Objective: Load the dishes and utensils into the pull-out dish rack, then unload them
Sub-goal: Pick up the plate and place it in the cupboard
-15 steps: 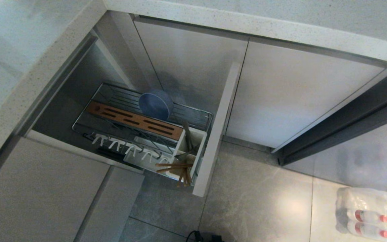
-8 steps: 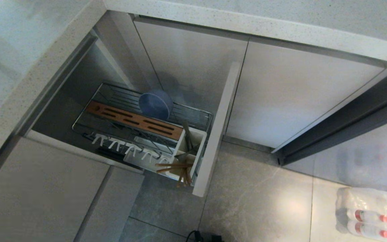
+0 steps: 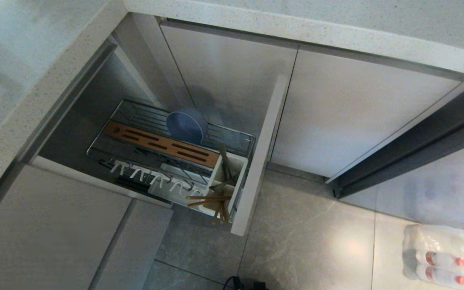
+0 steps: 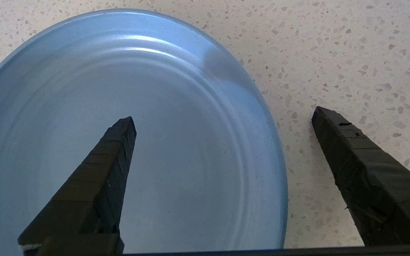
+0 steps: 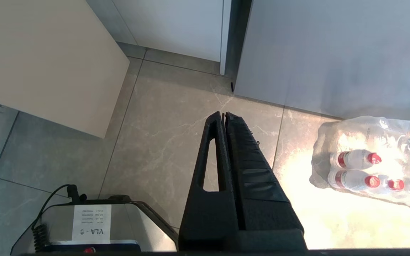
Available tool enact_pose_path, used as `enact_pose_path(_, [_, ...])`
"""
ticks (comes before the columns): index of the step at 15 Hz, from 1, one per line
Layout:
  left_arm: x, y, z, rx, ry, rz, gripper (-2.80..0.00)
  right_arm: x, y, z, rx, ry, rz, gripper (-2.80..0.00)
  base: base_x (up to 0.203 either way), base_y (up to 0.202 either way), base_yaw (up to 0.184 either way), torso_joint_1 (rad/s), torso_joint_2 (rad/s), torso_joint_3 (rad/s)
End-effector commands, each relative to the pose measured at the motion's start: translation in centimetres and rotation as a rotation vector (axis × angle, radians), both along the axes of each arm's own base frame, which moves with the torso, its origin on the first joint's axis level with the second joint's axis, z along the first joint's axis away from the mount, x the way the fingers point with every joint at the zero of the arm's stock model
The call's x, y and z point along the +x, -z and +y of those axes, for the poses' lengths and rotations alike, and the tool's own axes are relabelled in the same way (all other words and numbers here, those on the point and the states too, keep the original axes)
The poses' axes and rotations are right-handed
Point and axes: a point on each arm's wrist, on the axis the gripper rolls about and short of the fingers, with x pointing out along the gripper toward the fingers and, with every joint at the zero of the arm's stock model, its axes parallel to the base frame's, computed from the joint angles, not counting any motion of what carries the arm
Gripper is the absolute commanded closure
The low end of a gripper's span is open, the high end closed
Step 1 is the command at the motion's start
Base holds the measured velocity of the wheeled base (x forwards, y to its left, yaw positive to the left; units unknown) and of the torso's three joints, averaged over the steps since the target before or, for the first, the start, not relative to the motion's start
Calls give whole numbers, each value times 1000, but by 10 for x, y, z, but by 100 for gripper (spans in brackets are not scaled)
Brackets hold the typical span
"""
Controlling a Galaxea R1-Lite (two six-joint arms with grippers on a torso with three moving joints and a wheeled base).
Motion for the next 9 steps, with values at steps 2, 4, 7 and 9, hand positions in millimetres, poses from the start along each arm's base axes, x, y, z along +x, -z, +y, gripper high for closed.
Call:
enact_pose_path(2, [2,2,1,-4,-3,8,-280,0,0,0,0,0,1,0,0,0,0,0,0,0])
enact_pose_path(4, [2,2,1,-5,1,9,-280,0,0,0,0,0,1,0,0,0,0,0,0,0])
enact_pose_path(7, [3,3,1,-7,6,12,-280,0,0,0,0,0,1,0,0,0,0,0,0,0])
enact_pose_path(9, [3,3,1,-8,8,12,-280,0,0,0,0,0,1,0,0,0,0,0,0,0])
